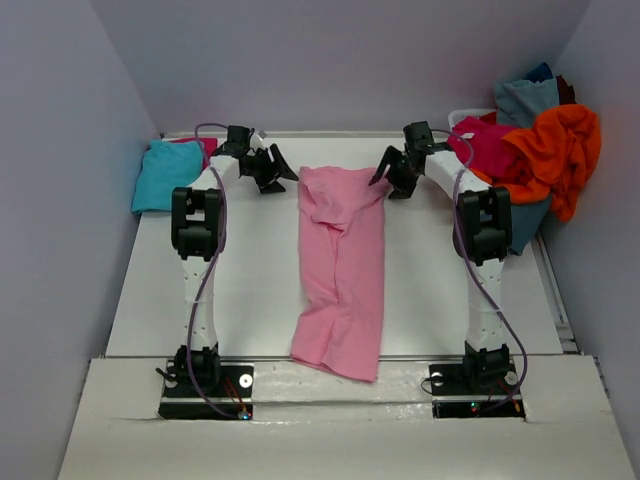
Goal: Fold and stack the t-shirts
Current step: Smooth out the rectangle-folded T-shirt at the center of the board.
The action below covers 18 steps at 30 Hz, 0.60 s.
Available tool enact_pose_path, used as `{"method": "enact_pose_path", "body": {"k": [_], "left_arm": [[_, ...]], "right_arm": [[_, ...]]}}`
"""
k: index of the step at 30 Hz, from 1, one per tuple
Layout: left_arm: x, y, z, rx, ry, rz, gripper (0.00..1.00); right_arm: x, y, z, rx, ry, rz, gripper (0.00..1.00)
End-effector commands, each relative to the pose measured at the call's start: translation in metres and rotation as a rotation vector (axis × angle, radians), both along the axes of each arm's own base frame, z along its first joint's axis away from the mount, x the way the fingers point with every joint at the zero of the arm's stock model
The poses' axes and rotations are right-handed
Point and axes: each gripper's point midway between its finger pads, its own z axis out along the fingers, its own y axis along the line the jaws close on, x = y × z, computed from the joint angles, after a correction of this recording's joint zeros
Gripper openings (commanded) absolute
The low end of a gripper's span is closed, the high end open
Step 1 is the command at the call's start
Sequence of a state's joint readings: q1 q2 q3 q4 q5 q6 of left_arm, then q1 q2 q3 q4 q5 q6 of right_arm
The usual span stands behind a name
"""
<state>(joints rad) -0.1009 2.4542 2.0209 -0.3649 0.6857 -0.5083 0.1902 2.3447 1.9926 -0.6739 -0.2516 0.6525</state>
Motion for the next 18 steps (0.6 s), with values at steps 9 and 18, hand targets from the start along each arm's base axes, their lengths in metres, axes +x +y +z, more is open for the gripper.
{"method": "enact_pose_path", "body": {"k": [9, 18], "left_arm": [[0.01, -0.031, 0.016, -0.223, -0.114, -0.136, 0.72], [0.006, -0.033, 0.001, -0.25, -0.107, -0.157, 0.72]], "right_arm": [[0.023, 0.015, 0.009, 0.171, -0.099, 0.012, 0.78], [0.011, -0.006, 0.02, 0.13, -0.102, -0.032, 0.78]]}}
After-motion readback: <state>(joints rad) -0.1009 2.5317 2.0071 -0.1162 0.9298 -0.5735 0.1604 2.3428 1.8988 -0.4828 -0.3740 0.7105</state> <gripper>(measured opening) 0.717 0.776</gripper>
